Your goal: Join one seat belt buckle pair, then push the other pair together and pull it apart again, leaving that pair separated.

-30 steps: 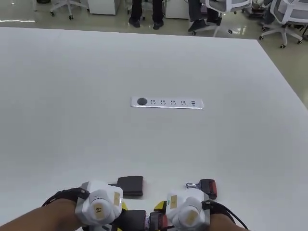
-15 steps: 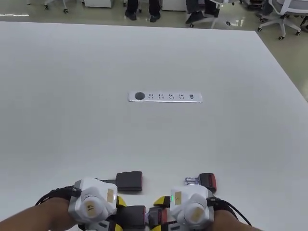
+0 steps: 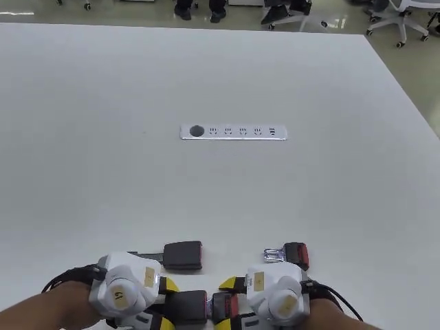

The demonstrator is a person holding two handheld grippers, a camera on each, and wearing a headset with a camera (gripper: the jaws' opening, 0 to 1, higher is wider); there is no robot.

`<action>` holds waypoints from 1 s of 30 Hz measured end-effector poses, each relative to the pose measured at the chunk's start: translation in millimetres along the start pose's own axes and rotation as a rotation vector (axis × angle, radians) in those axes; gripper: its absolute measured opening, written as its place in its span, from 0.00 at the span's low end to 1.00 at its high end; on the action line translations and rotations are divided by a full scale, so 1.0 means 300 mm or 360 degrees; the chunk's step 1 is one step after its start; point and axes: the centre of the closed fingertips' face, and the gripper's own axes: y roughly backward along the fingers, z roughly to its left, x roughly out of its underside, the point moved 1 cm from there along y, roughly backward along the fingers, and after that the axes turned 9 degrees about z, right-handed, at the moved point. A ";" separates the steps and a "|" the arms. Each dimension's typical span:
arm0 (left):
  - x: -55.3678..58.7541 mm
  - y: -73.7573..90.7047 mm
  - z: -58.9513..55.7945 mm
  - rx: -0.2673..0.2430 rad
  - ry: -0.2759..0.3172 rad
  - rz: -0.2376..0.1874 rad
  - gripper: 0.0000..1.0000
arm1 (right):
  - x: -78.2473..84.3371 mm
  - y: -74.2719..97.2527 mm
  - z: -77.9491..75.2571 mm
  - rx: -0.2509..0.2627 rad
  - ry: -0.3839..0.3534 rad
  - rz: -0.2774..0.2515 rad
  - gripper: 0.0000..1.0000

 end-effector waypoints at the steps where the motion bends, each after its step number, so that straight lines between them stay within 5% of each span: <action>1: 0.002 -0.001 0.001 0.0001 -0.0001 -0.0003 0.31 | -0.001 0.001 0.000 0.0000 0.0000 -0.0002 0.33; 18: 0.003 0.002 0.000 0.0012 0.0011 -0.0056 0.30 | -0.005 0.009 0.001 0.0005 -0.0028 -0.0062 0.33; 30: -0.001 0.000 -0.001 0.0002 0.0011 -0.0023 0.31 | -0.002 0.003 -0.001 0.0016 -0.0019 -0.0044 0.34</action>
